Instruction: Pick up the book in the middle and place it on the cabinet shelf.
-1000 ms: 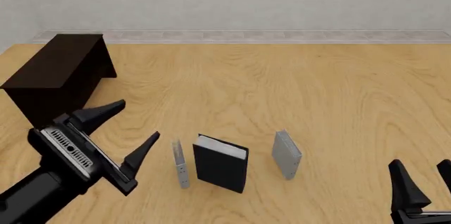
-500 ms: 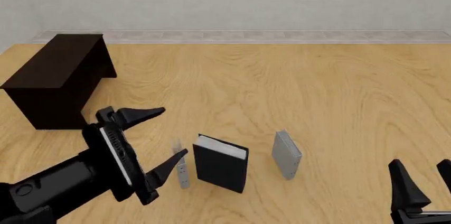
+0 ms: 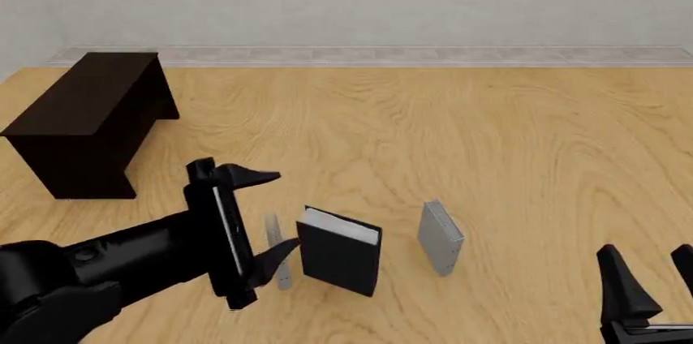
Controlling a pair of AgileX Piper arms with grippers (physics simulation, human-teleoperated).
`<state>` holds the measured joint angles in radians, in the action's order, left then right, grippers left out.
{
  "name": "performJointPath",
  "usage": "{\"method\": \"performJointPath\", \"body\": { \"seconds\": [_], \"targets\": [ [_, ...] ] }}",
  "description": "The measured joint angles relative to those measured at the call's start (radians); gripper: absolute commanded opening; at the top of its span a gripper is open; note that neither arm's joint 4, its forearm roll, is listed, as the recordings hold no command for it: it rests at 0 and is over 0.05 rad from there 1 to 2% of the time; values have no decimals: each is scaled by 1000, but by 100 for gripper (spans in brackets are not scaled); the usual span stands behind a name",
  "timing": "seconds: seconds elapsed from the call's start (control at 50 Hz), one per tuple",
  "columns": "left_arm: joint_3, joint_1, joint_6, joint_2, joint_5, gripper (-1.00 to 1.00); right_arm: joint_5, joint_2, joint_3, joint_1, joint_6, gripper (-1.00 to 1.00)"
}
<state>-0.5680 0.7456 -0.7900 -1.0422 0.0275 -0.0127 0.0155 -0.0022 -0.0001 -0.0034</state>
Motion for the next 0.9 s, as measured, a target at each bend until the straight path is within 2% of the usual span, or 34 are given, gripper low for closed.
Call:
{"method": "performJointPath", "body": {
  "seconds": [0.36, 0.9],
  "targets": [
    [-92, 7, -62, -150, 25, 100, -2, 2, 0, 0, 0, 100],
    [-183, 97, -62, -274, 33, 100, -3, 3, 0, 0, 0, 100]
  ]
}}
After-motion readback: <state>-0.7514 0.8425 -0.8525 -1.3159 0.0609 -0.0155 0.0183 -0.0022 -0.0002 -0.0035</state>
